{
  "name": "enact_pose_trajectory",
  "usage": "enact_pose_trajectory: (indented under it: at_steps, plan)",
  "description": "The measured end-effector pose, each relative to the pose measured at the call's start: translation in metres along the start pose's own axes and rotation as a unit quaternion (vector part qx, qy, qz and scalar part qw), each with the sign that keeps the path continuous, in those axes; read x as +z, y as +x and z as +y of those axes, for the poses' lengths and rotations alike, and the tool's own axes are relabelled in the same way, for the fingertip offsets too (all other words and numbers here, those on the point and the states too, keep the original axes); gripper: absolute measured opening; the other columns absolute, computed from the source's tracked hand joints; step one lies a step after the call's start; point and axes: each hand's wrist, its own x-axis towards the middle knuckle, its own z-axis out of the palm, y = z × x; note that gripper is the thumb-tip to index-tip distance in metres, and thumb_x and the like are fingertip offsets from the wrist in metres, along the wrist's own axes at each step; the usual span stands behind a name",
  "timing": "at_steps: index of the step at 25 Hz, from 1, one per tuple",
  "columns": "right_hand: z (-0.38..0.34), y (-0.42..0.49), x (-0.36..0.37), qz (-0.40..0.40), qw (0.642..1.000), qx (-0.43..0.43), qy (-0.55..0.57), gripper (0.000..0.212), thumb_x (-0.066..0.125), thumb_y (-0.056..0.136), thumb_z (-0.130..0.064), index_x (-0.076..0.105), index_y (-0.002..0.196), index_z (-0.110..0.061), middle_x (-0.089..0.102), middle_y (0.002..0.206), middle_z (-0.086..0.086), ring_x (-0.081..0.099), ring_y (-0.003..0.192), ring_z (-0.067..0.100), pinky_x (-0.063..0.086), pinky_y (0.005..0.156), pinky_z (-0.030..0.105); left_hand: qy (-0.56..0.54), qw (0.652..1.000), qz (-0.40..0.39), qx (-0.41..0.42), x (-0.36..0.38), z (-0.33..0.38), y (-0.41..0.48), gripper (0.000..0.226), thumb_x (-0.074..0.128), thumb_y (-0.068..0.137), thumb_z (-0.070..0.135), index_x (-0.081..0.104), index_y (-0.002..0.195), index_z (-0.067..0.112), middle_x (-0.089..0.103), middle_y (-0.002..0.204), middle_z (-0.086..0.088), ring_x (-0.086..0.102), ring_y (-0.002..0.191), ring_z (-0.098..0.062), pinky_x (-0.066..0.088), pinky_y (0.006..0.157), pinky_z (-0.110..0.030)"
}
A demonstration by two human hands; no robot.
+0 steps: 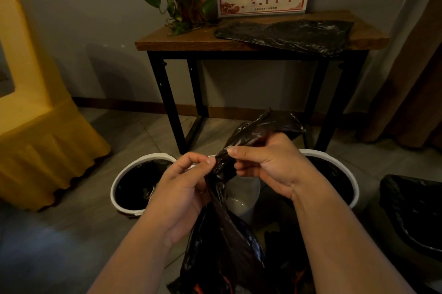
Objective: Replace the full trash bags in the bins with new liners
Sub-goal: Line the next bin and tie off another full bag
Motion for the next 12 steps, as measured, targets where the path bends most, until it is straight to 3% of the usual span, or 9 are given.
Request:
enact_pose_trajectory:
  at_steps: [4, 8, 10, 12]
  plan:
    - [0.002, 0.003, 0.007, -0.016, 1.0, 0.002, 0.015, 0.026, 0.096, 0.064, -0.025, 0.085, 0.085, -0.017, 0.078, 0.083, 0.009, 0.072, 0.067, 0.017, 0.059, 0.062, 0.029, -0.044, 0.999, 0.016, -0.012, -0.002, -0.003, 0.002, 0.009, 0.077, 0.088, 0.02, 0.069, 0.088, 0.015, 0.074, 0.101, -0.014, 0.07, 0.088, -0.029, 0.059, 0.081, -0.047]
    - [0.006, 0.012, 0.019, 0.015, 0.999, -0.003, 0.044, 0.013, 0.089, 0.078, -0.034, 0.083, 0.083, -0.023, 0.078, 0.085, 0.009, 0.077, 0.074, 0.022, 0.059, 0.061, 0.03, -0.025, 1.0, 0.011, -0.002, -0.006, -0.006, 0.002, 0.019, 0.08, 0.084, 0.022, 0.07, 0.093, 0.009, 0.074, 0.095, -0.015, 0.071, 0.083, -0.026, 0.06, 0.077, -0.042]
    - [0.007, 0.014, 0.025, 0.025, 0.999, -0.002, 0.038, 0.021, 0.088, 0.079, -0.042, 0.08, 0.083, -0.023, 0.079, 0.087, 0.01, 0.079, 0.082, 0.026, 0.06, 0.064, 0.033, -0.006, 1.0, 0.016, 0.008, -0.005, -0.007, 0.001, 0.029, 0.082, 0.079, 0.024, 0.073, 0.097, 0.002, 0.074, 0.096, -0.018, 0.071, 0.085, -0.027, 0.06, 0.079, -0.043]
    - [0.008, 0.012, 0.03, -0.003, 1.0, 0.008, 0.012, 0.037, 0.092, 0.073, -0.041, 0.077, 0.096, -0.017, 0.08, 0.093, 0.012, 0.08, 0.087, 0.029, 0.061, 0.066, 0.034, -0.011, 0.999, 0.027, 0.019, -0.005, -0.008, 0.0, 0.037, 0.081, 0.079, 0.023, 0.074, 0.104, -0.003, 0.075, 0.101, -0.02, 0.073, 0.091, -0.029, 0.06, 0.083, -0.044]
